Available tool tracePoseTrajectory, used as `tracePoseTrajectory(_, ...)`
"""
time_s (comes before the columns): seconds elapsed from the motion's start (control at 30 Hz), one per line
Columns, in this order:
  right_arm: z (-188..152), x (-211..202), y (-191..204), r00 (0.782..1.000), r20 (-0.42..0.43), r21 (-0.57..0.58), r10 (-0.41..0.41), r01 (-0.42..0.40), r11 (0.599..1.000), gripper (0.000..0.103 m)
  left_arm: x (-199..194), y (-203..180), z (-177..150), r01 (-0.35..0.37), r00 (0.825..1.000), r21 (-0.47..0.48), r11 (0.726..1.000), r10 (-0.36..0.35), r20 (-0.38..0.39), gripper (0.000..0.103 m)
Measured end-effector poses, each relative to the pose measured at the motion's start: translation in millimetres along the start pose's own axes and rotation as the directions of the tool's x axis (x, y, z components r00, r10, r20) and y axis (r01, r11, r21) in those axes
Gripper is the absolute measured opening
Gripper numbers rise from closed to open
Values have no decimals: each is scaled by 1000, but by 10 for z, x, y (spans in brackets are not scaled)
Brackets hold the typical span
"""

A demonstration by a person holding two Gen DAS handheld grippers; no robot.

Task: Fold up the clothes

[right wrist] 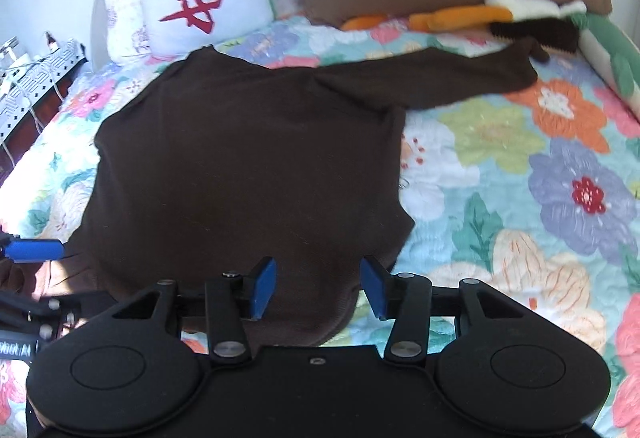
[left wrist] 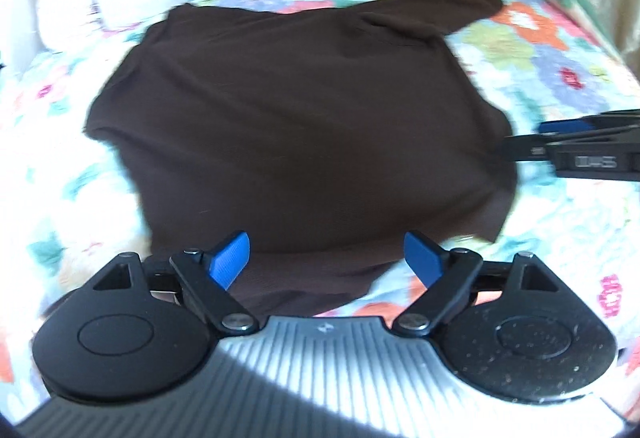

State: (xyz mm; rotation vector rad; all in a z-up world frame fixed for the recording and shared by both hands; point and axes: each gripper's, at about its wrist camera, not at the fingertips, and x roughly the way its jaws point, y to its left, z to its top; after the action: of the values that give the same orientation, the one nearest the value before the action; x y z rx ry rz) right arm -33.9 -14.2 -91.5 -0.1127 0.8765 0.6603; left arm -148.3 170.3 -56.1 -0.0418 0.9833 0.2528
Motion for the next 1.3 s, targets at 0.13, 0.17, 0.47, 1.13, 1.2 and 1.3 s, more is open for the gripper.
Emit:
tracePoseTrajectory(0.13,-6,-87,141,997,19,5,80,-80,997,52,-11,326,-185,-109,994,-44,993,109,-19,85)
tracePoseTrajectory(0.17,-7,-101,206,993,18,9,117,-117,993,52,-12,443,-243,-140,990,-52,989,139,-26,85)
tracePoseTrajectory(0.47,-76,348,1596,898,-187,-139,397,-425,895,52,0,1305,-745,-341,937,-114,933,329,-113,84)
tracePoseTrajectory(1.13,-295,1136,2600,787,-379,-115,487,-563,819,52,-345,3020,-1040,-270,920,-582,767,385,80,4)
tracePoseTrajectory(1.2,-374,1145,2656,756,-392,-68,525,-592,803,53,-254,3039,-1043,-277,927,-598,752,373,40,5)
tracePoseTrajectory(1.3,-452,1101,2775,750,-392,-82,533,-605,792,55,-204,2974,-1034,-290,930,-584,758,368,16,9)
